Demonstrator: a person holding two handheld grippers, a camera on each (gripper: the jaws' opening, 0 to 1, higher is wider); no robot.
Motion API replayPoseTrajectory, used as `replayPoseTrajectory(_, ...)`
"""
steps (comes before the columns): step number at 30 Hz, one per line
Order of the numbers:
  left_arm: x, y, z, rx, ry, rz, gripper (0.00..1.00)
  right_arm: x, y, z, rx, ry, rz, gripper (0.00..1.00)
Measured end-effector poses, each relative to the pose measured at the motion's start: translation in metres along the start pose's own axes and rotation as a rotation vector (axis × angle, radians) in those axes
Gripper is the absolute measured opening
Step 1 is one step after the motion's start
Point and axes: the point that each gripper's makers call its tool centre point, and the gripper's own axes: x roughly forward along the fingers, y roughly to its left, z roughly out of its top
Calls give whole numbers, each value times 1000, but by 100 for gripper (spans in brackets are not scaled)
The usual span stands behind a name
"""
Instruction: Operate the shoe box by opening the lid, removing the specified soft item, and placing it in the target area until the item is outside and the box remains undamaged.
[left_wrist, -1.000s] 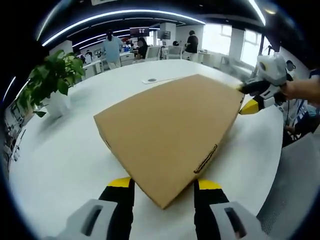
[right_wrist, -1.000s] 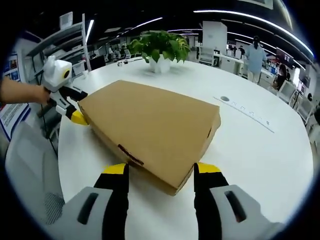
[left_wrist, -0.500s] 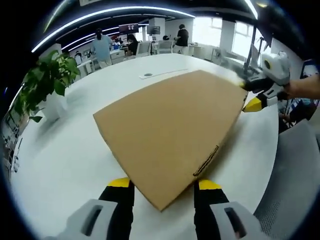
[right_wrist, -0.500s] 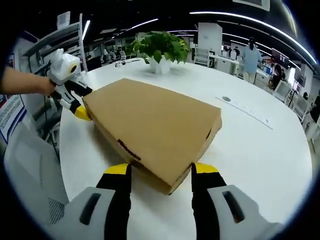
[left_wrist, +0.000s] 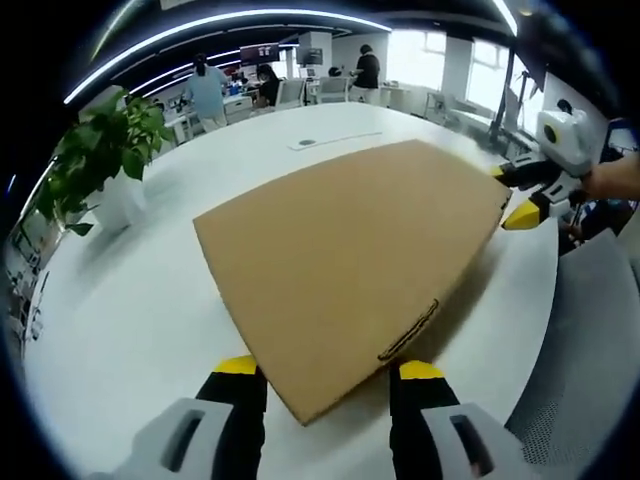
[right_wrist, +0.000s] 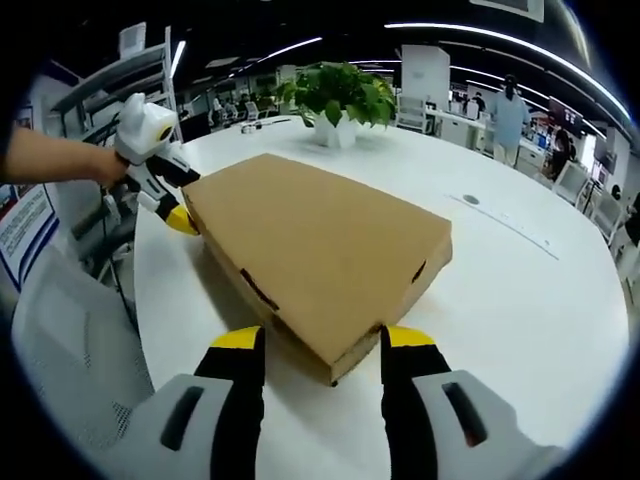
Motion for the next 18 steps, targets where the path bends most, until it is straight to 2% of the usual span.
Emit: replayPoseTrajectory(18,-14,12,-18,1,9,26,48,2,27,1,-7,-7,37,41)
